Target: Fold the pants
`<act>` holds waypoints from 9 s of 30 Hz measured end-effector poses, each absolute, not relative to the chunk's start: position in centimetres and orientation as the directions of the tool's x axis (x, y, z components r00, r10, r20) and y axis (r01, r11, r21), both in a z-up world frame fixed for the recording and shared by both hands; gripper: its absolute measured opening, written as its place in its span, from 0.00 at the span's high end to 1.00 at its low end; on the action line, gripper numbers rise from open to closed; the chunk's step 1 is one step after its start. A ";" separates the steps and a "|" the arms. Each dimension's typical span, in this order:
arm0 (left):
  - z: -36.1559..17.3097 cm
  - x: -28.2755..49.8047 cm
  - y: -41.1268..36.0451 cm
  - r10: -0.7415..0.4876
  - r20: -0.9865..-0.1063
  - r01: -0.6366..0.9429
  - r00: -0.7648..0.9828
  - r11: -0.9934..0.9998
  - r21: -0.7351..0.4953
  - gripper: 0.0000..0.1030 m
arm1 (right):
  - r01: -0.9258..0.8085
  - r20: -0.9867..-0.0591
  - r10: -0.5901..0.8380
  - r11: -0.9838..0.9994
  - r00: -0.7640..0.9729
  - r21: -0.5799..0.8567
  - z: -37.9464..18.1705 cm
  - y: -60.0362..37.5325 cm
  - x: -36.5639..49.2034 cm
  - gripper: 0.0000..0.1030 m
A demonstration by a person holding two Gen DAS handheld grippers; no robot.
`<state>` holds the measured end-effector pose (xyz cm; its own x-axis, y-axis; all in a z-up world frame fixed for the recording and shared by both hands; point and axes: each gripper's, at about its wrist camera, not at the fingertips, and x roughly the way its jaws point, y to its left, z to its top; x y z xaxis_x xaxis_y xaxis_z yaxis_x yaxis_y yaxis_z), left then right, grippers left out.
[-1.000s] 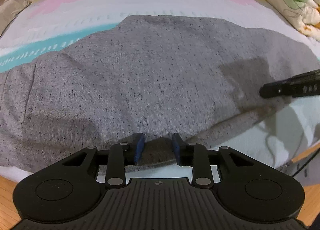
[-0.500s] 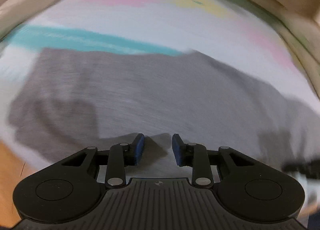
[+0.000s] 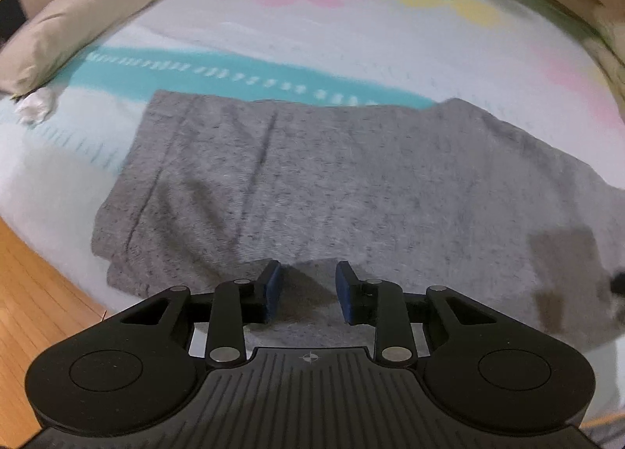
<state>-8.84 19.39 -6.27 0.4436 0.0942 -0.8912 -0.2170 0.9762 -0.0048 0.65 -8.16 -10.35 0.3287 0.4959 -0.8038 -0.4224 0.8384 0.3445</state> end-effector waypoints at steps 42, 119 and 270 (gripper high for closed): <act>0.3 -5.5 31.7 0.187 -0.838 -0.345 0.512 0.939 -0.002 0.71 | -0.695 -0.673 0.710 0.591 0.208 0.409 -9.0 13.2 -0.3 0.60; -5.3 -1.2 -2.4 -0.329 -0.867 0.297 0.374 0.928 -0.224 0.71 | 0.070 -0.940 0.081 0.991 0.333 0.110 -4.7 -31.1 2.3 0.56; -2.0 0.2 6.8 -0.170 -0.819 -0.015 0.549 0.977 -0.213 0.60 | -0.531 -0.677 0.512 0.822 0.528 0.208 -7.9 -8.6 -2.1 0.46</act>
<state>0.18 6.76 -2.05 0.5489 -0.1695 -0.8185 -0.0153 0.9770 -0.2126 -2.11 -8.61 -7.90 0.5284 0.5123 -0.6770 -0.5308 0.8217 0.2076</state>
